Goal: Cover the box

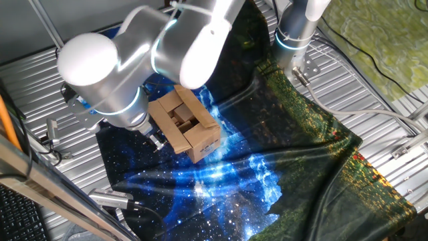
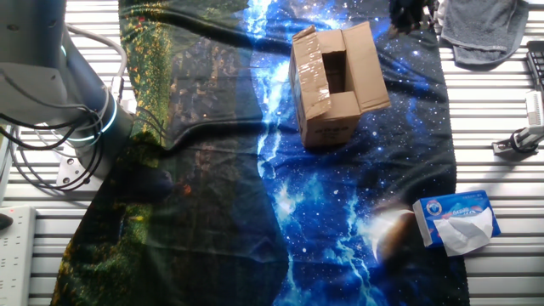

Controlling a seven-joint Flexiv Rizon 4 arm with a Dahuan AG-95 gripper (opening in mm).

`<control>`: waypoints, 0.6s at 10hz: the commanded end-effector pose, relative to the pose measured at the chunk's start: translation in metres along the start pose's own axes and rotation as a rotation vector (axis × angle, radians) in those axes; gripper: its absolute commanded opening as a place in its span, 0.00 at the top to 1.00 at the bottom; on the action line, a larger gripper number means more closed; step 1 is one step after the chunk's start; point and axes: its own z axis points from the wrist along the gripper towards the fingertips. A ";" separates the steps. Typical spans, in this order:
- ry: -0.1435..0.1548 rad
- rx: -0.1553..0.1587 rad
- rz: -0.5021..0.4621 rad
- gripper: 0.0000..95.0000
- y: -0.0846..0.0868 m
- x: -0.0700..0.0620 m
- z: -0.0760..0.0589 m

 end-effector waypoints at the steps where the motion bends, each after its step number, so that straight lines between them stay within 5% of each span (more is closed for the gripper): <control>1: 0.002 -0.006 -0.015 1.00 -0.002 0.006 0.005; 6: -0.011 -0.010 -0.029 1.00 -0.005 0.017 0.019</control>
